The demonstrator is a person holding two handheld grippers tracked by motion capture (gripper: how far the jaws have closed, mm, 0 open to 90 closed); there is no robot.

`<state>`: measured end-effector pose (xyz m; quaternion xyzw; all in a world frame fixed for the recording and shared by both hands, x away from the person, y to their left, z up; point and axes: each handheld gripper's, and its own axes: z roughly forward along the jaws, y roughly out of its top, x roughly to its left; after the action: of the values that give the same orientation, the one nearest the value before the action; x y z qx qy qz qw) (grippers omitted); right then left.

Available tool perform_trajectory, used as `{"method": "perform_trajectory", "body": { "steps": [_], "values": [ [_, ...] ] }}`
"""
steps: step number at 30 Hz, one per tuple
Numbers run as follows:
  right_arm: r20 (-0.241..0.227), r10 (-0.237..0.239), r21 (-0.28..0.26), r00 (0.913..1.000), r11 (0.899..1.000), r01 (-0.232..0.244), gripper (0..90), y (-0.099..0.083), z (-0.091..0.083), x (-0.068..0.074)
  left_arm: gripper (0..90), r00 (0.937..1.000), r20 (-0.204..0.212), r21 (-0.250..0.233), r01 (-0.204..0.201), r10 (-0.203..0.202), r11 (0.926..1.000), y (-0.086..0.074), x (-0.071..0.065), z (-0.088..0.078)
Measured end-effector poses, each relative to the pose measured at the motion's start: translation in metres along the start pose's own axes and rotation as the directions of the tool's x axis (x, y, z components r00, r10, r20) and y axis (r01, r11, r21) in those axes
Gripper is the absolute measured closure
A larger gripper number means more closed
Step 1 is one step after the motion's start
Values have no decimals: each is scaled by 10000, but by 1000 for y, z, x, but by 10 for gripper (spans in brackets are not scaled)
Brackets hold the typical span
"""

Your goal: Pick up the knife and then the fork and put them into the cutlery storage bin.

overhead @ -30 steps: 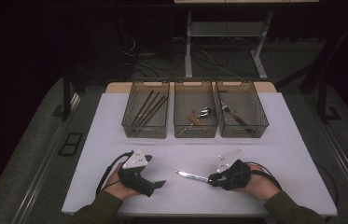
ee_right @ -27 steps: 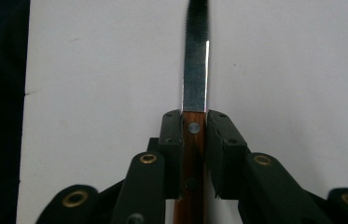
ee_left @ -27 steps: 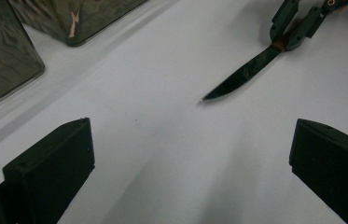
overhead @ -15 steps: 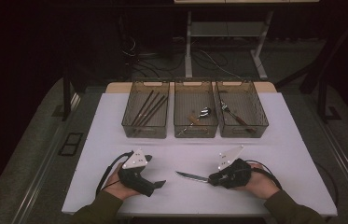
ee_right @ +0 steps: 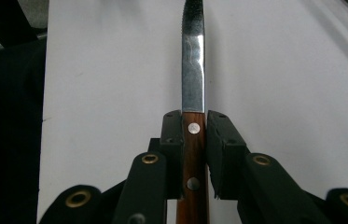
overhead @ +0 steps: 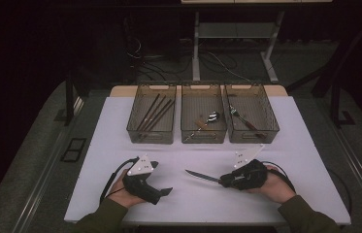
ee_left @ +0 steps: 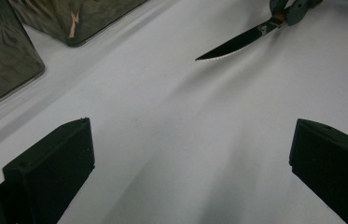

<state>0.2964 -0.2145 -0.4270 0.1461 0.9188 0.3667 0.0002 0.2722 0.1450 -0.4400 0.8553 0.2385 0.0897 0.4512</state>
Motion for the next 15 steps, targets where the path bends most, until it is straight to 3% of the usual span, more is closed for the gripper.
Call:
{"method": "perform_trajectory", "body": {
  "steps": [4, 9, 11, 14, 15],
  "values": [
    [43, 44, -111, 10000, 9999, -43, 774, 1, -3, -2, 0, 10000, 1, 14, 2, -2, 10000, 0, 0, 0],
    [39, 517, -293, 9987, 9982, -516, 774, 3, -10, -3, 0, 10000, 8, 9, 9, -9, 10000, 0, 0, 0],
    [191, 259, -260, 9995, 9993, -254, 774, 3, -14, -7, 0, 10000, 8, 8, 10, -10, 10000, 0, 0, 0],
    [191, 630, -485, 9978, 9969, -620, 774, 4, -19, -8, 0, 10000, 8, 27, 8, -8, 10000, 0, 0, 0],
    [357, 451, -506, 9983, 9978, -433, 774, 4, -21, -11, 0, 10000, 7, 19, 17, -17, 10000, 0, 0, 0]
  ]
}}
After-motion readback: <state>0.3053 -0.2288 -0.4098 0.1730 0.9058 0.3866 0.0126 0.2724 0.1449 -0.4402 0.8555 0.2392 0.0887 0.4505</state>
